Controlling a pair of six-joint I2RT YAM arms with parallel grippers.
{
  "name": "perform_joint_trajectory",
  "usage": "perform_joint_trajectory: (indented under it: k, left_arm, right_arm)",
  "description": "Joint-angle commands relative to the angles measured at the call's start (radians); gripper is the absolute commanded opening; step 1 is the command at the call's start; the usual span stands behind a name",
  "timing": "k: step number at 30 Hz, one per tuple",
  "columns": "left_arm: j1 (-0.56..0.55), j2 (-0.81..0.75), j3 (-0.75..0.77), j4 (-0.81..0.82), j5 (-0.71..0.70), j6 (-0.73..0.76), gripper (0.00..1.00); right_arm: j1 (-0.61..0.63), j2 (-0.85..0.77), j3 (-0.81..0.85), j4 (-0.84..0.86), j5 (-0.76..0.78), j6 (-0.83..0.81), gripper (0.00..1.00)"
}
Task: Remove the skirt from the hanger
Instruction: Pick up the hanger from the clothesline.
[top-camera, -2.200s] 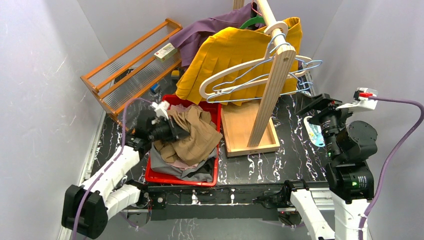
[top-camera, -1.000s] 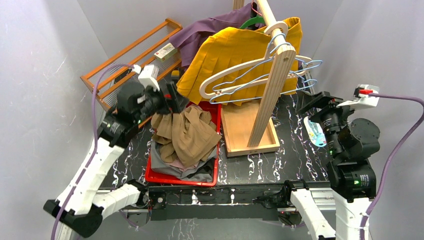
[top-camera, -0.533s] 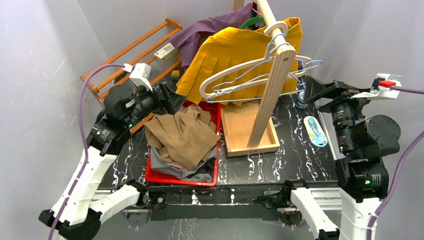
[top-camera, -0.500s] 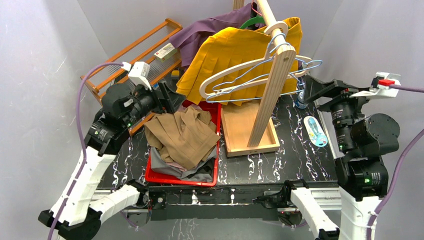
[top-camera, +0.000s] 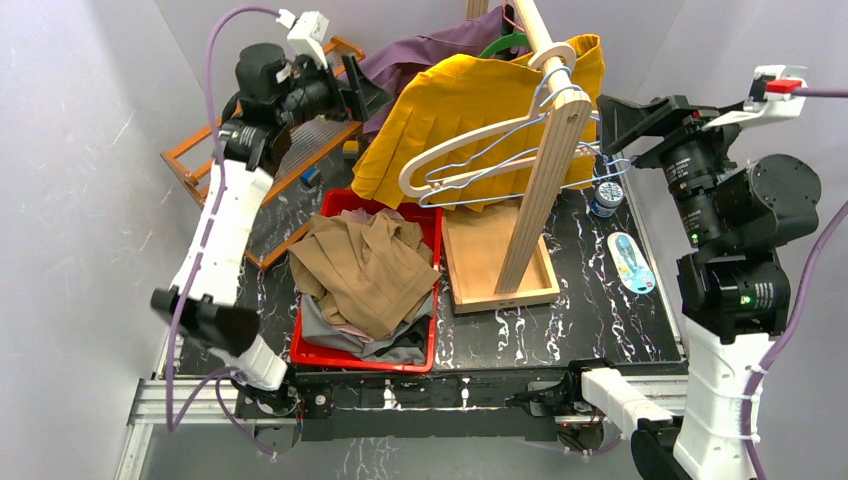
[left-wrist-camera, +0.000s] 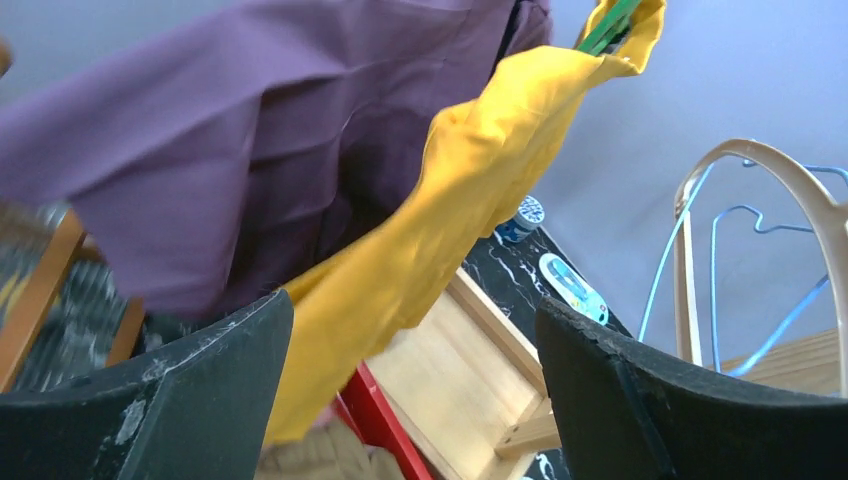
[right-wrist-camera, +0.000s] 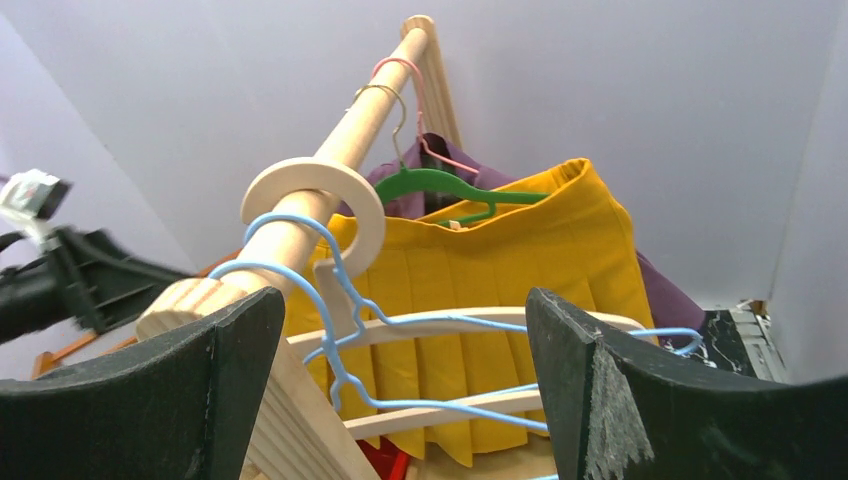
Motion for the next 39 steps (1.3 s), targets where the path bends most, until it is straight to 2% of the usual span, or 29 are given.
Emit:
perform_joint_trajectory:
  k: [1,5,6,8,10,13,16,19,24,27,28,29,31,33,37,39]
  left_arm:
    - [0.015,0.167,0.213,0.075,0.302,0.055,0.89]
    - [0.014,0.314,0.37,0.145,0.403,0.002,0.89]
    - [0.013,0.339,0.379,0.182,0.412,-0.026,0.82]
    - [0.012,0.377,0.372,0.293,0.446,-0.086,0.69]
    - [0.001,0.396,0.335,0.428,0.509,-0.157,0.67]
    - [-0.032,0.393,0.264,0.544,0.508,-0.203,0.65]
    - [-0.071,0.381,0.217,0.593,0.495,-0.175,0.63]
    - [-0.105,0.386,0.214,0.565,0.452,-0.112,0.51]
    - [-0.114,0.41,0.193,0.65,0.46,-0.128,0.41]
    - [-0.117,0.431,0.213,0.638,0.438,-0.116,0.25]
    - [-0.124,0.436,0.228,0.607,0.425,-0.089,0.25]
    - [-0.131,0.439,0.241,0.56,0.41,-0.054,0.28]
    - [-0.143,0.435,0.239,0.53,0.391,-0.011,0.44]
    - [-0.149,0.425,0.218,0.533,0.385,0.006,0.5]
    - [-0.163,0.428,0.205,0.516,0.363,0.043,0.52]
    - [-0.169,0.438,0.217,0.507,0.354,0.064,0.44]
  right_arm:
    - [0.007,0.057,0.069,0.038,-0.092,-0.002,0.99]
    - [0.006,0.067,0.073,0.049,-0.087,-0.002,0.98]
    - [0.006,0.063,0.068,0.056,-0.085,0.001,0.98]
    - [0.006,0.045,0.05,0.076,-0.08,0.009,0.98]
    - [0.007,0.03,0.037,0.091,-0.078,0.013,0.98]
    - [0.007,0.014,0.039,0.089,-0.07,0.011,0.98]
    - [0.007,-0.002,0.04,0.086,-0.06,0.006,0.98]
    - [0.007,-0.015,0.04,0.084,-0.054,0.001,0.98]
    - [0.006,-0.035,0.036,0.088,-0.051,0.012,0.98]
    - [0.006,-0.052,0.02,0.099,-0.049,0.018,0.98]
    - [0.006,-0.055,0.015,0.103,-0.048,0.019,0.98]
    - [0.006,-0.058,0.012,0.104,-0.045,0.02,0.98]
    - [0.006,-0.062,0.008,0.105,-0.042,0.018,0.99]
    - [0.006,-0.066,0.005,0.108,-0.038,0.015,0.99]
    - [0.007,-0.071,-0.007,0.115,-0.036,0.014,0.98]
    - [0.006,-0.073,-0.01,0.117,-0.037,0.014,0.98]
